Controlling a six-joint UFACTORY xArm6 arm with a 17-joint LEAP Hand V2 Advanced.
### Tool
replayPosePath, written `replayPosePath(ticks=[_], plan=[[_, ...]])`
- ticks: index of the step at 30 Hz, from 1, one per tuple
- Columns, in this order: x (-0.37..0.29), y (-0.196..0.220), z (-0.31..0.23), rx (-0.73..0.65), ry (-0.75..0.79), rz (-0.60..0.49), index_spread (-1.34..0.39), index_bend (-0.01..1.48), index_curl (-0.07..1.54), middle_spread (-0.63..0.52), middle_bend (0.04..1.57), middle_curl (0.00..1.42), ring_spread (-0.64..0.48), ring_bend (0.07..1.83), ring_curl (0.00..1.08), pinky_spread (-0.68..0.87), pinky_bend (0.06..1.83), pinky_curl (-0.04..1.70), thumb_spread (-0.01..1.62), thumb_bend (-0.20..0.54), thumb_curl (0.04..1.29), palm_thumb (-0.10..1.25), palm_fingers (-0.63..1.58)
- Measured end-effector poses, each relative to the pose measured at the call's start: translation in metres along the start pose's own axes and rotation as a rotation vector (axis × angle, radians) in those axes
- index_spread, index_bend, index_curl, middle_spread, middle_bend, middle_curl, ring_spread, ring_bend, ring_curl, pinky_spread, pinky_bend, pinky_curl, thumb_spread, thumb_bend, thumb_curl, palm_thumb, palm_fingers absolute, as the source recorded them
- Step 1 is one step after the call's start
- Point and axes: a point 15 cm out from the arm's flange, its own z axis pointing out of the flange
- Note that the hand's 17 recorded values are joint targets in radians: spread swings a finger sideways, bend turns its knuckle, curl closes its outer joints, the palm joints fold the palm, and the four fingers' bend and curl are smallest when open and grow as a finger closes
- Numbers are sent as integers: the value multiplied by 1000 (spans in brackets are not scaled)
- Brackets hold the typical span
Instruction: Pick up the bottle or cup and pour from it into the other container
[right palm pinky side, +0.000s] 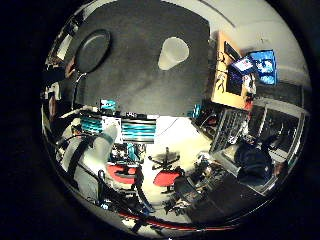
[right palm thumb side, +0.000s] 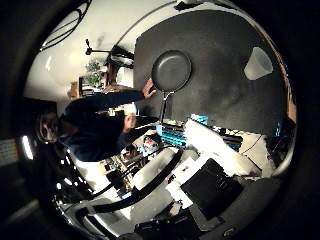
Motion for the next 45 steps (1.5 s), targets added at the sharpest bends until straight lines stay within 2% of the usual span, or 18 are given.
replayPosePath(ticks=[5,15,23,30,37,45], plan=[[2,4,-2,-2,16,-5,-420,169,312,-26,217,339,176,193,209,427,198,294,1016,-30,331,732,230],[30,12,-10,-9,84,32,-409,162,296,-25,214,339,175,195,214,428,212,310,1016,-25,331,717,208],[86,7,-28,109,191,92,-401,158,279,-38,209,338,161,215,234,427,240,318,1008,-24,335,711,237],[134,3,-28,159,230,171,-395,151,267,-40,218,339,160,214,244,432,269,322,1007,-24,333,707,231],[178,-6,-10,166,161,246,-313,131,242,19,217,338,171,250,257,446,348,334,1023,-33,314,621,173],[217,-28,22,279,16,317,-235,135,226,104,208,334,187,309,270,449,445,343,1032,-29,302,546,106]])
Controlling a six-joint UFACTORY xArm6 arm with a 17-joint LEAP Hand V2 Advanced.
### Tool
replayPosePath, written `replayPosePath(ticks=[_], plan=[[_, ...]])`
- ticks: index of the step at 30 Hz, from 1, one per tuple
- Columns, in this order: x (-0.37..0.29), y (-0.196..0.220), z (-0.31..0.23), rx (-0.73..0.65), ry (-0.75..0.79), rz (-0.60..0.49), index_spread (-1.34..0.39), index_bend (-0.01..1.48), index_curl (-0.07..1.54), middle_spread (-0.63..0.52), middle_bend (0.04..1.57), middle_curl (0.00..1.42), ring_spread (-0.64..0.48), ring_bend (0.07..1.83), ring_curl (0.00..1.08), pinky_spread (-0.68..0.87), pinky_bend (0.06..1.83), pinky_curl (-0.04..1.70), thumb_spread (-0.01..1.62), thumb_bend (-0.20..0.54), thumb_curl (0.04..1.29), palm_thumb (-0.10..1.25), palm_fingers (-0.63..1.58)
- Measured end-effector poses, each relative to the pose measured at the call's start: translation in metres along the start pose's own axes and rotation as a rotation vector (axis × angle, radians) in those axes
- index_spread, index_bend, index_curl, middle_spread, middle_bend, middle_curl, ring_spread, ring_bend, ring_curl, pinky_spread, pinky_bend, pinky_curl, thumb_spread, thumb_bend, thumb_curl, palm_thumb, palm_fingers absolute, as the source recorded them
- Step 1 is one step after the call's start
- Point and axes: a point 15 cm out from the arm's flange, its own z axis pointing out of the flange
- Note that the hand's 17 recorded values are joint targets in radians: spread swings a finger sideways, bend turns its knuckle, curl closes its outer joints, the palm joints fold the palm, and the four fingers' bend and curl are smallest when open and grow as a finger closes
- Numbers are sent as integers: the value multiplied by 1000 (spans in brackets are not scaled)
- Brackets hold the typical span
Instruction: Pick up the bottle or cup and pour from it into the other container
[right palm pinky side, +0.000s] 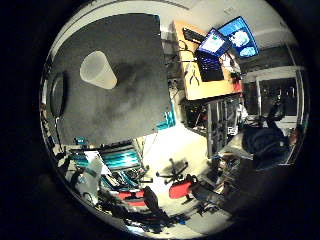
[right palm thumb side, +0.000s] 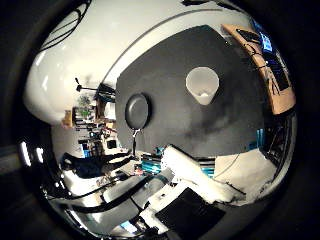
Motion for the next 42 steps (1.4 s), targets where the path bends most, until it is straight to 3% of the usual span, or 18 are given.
replayPosePath(ticks=[5,16,31,42], plan=[[28,-7,19,56,-62,63,-205,131,220,141,208,333,192,332,273,446,499,344,1024,-33,298,510,62],[59,-13,64,166,-279,63,-164,143,225,188,231,335,192,369,272,428,553,328,953,-33,288,415,34],[109,9,146,201,-486,178,-145,140,234,214,212,329,205,377,264,412,569,308,891,-33,293,342,-9],[97,12,193,242,-726,184,-180,122,200,209,275,345,196,432,274,421,599,305,875,-32,300,338,11]])
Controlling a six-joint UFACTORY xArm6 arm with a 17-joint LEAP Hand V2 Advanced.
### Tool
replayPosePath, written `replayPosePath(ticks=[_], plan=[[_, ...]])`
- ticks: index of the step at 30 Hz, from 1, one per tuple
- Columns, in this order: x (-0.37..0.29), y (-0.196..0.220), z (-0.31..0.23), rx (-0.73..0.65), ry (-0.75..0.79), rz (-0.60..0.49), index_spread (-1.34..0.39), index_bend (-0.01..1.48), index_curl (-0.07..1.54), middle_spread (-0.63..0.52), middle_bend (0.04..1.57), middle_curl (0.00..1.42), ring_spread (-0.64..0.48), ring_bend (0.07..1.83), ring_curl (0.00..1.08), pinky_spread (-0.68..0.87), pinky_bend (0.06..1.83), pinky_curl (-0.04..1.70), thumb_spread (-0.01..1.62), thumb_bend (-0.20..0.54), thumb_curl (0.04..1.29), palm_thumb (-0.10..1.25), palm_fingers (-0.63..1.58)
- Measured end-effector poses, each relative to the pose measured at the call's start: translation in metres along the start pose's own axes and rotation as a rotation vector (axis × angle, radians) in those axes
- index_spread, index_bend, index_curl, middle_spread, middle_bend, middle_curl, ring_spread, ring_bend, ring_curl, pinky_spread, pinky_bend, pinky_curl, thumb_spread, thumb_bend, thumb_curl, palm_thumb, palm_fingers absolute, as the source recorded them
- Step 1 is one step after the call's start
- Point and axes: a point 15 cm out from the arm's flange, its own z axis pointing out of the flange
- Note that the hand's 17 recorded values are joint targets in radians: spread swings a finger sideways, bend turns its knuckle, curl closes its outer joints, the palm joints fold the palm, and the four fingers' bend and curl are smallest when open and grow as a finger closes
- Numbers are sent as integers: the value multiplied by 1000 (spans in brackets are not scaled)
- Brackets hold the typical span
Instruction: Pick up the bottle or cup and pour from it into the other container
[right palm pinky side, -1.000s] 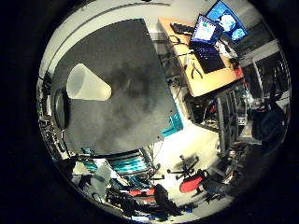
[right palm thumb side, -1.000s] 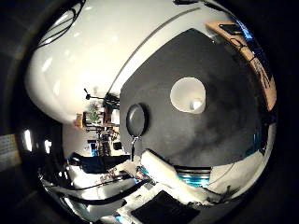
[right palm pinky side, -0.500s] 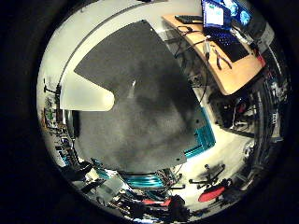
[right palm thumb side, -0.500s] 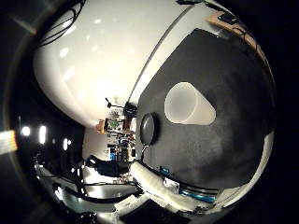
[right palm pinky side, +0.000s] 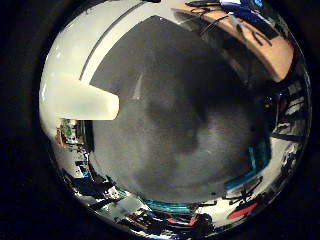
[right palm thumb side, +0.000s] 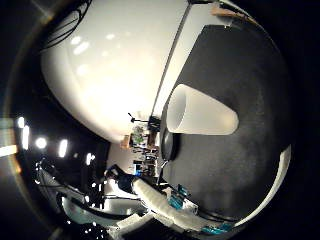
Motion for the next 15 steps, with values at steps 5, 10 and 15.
replayPosePath(ticks=[5,10,15], plan=[[10,3,12,3,-41,12,-182,131,197,203,306,344,183,465,276,427,622,306,874,-33,296,340,13],[15,2,20,17,-70,20,-178,133,200,203,318,340,174,479,273,432,646,305,872,-33,298,345,12],[13,-7,24,60,-106,6,-177,126,199,177,357,342,164,552,280,433,662,299,869,-32,301,356,69]])
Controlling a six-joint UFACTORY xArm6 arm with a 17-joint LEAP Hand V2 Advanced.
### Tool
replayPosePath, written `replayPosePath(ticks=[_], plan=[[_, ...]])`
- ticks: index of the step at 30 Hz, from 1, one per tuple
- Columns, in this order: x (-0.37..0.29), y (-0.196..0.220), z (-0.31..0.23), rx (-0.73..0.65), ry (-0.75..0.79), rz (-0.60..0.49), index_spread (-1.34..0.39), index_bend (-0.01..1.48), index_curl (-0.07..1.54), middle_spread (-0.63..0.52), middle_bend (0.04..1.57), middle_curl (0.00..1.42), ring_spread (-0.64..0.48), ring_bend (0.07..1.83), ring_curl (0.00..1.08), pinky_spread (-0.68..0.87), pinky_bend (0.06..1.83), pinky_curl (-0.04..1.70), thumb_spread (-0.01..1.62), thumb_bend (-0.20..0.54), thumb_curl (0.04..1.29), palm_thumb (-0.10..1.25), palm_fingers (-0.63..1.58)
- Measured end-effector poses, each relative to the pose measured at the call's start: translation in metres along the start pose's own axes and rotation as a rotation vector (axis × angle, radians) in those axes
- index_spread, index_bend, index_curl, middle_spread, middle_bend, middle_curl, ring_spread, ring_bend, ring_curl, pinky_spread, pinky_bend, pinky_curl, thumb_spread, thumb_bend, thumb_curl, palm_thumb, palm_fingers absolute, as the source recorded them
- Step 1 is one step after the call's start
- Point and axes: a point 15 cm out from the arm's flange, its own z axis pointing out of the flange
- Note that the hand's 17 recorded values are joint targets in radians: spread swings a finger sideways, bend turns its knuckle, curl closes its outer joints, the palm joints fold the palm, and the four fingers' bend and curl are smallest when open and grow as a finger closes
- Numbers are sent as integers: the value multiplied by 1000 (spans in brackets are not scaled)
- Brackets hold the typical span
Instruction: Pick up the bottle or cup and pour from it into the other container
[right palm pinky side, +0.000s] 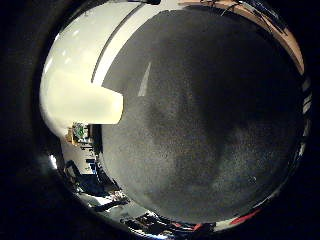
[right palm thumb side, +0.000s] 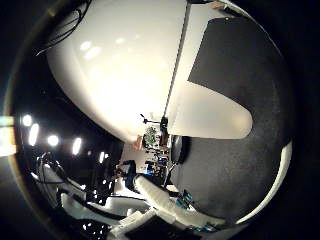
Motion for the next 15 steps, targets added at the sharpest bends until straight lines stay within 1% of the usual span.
replayPosePath(ticks=[7,15], plan=[[3,-3,10,10,-28,9,-171,131,204,160,384,338,161,596,271,441,702,295,875,-33,300,361,71],[1,-5,28,-17,-46,4,-165,132,211,148,411,337,151,638,260,436,727,285,876,-33,301,376,77]])
